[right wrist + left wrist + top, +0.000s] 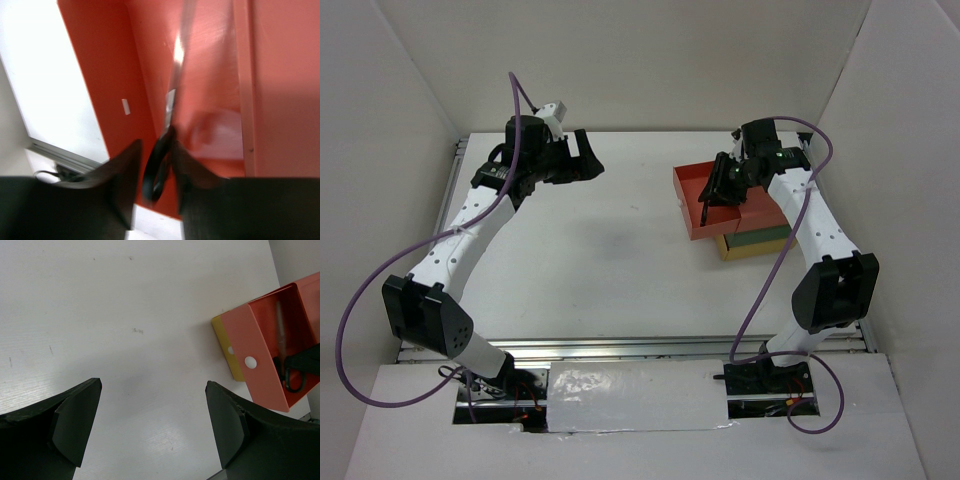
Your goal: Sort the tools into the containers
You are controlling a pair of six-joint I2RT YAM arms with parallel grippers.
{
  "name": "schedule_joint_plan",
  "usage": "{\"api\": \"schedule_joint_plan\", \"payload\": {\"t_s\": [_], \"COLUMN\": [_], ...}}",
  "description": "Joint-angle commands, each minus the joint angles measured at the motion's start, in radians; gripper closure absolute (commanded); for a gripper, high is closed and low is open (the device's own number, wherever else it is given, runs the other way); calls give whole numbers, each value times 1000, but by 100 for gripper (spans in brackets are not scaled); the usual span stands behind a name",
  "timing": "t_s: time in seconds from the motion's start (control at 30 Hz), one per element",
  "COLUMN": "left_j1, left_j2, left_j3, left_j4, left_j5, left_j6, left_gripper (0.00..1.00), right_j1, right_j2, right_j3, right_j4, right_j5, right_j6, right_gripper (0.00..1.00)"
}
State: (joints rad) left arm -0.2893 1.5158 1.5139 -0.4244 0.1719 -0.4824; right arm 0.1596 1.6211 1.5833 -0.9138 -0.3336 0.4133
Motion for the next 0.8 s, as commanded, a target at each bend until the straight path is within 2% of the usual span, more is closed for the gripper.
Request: {"api": "schedule_joint_plan", "payload": {"t_s": [0.0, 0.07, 0.17, 0.33, 0.43, 0.5, 0.57, 0.6, 0.63, 0.67, 0.7, 0.73, 0.77], "left_j1": [10, 10, 13, 48, 41, 7, -25, -59, -79, -99, -140, -158, -187], "left_j2": [23, 24, 27, 4, 0, 6, 30, 55, 67, 81, 101, 133, 145], "left_j3": [55, 61, 68, 22, -17, -12, 9, 15, 29, 38, 49, 71, 74], "left_j4": [19, 24, 22, 122, 162, 158, 127, 118, 110, 98, 73, 61, 55], "left_j5": [32, 44, 58, 199, 233, 216, 201, 186, 179, 167, 157, 134, 123], "left_j6": [-12, -4, 4, -13, -35, -33, -24, -19, -18, -18, -13, -15, -21], "left_gripper": [1, 1, 1, 1, 1, 4, 9, 10, 12, 16, 16, 13, 1], "right_j1": [-11, -14, -12, -8, -3, 1, 12, 21, 37, 43, 46, 55, 57], "right_j2": [-64, -64, -70, -86, -95, -105, -130, -154, -164, -170, -176, -190, -196], "right_j3": [4, 6, 9, 72, 139, 188, 208, 208, 204, 198, 179, 166, 137], "right_j4": [3, 1, 4, 19, 44, 69, 108, 121, 139, 148, 150, 153, 156], "right_j5": [-2, -11, -27, -105, -183, -214, -168, -130, -5, 52, 112, 170, 280], "right_j6": [7, -1, -4, -40, -86, -123, -157, -174, -209, -237, -258, -301, -321], "right_gripper": [56, 42, 33, 34, 40, 49, 59, 64, 75, 81, 85, 87, 88]}}
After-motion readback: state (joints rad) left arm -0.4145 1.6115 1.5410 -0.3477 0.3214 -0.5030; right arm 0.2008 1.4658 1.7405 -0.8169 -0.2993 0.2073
